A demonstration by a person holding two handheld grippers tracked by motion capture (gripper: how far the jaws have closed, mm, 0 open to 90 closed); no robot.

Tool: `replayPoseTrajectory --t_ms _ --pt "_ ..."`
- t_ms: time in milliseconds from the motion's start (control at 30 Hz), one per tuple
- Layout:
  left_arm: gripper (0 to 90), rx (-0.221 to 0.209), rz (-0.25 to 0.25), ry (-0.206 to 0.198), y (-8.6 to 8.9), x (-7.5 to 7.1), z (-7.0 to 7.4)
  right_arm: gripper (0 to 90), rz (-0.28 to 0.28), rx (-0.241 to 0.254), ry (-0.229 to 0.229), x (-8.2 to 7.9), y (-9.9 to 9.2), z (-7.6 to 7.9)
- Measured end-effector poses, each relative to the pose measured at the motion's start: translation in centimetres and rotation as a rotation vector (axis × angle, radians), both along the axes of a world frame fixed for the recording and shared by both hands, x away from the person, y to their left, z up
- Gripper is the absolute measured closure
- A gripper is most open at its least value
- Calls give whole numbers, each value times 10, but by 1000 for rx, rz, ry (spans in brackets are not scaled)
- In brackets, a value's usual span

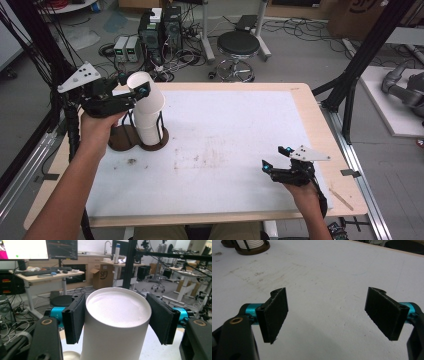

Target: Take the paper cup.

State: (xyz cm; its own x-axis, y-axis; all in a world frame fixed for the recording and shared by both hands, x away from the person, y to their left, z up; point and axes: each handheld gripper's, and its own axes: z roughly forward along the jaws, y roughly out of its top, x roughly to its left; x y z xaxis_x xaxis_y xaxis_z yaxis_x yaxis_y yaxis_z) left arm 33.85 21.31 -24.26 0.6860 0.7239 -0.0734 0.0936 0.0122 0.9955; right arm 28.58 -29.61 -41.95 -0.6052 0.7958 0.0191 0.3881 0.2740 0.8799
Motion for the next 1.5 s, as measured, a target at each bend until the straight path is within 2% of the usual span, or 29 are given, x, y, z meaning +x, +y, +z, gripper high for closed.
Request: replayPoseTrajectory --t_ms 333,533,900,967,1067,1333,1500 --pt "344 24 -82 -10 -24 -10 1 190 7 0 5 0 2 -1" --pt "345 50 -127 -6 -38 -13 -4 190 16 2 6 0 3 0" --pt "345 52 -224 24 -64 -15 -38 190 55 26 18 4 9 0" --pt "345 65 -239 18 -69 -16 -43 190 69 39 22 4 11 0" --pt "345 57 -261 13 -75 -18 -50 190 76 38 19 5 13 1" --pt "345 53 -286 32 -82 -21 -67 189 73 48 7 8 13 2" --pt "345 48 -298 51 -87 -23 -78 189 114 49 41 7 17 1"
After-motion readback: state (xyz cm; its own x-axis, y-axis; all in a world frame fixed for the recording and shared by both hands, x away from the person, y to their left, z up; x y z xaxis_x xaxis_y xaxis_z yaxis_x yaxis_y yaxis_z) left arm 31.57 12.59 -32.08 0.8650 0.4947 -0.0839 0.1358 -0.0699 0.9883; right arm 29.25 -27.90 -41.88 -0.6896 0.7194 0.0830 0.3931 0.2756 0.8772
